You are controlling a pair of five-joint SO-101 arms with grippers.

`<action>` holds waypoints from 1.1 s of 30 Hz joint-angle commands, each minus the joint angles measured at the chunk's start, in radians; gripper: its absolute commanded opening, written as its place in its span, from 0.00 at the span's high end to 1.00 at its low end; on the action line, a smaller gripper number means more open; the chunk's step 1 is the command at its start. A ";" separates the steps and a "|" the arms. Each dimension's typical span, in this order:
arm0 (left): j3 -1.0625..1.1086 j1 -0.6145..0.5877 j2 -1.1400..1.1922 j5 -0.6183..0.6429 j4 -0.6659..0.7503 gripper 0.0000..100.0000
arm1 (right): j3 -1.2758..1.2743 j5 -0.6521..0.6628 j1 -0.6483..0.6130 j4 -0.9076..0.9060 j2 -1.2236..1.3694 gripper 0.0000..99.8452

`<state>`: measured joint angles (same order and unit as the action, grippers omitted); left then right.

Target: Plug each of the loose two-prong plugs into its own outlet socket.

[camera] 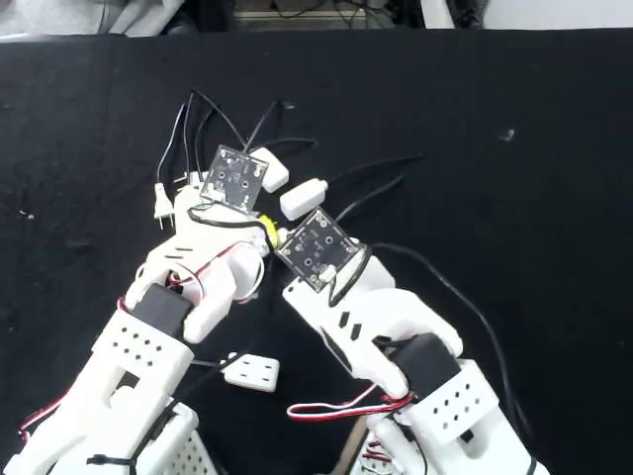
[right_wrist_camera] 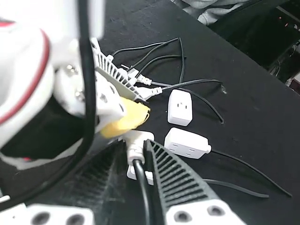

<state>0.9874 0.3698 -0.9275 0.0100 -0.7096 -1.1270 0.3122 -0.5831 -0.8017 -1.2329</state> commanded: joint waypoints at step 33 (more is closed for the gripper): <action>0.309 -0.809 0.002 -0.459 -0.396 0.97 | 0.375 0.315 -0.287 -0.603 0.179 0.99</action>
<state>1.2681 -0.4342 -0.9275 -0.4350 -1.1653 -0.8370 0.6130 -0.8255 -1.3878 -1.1285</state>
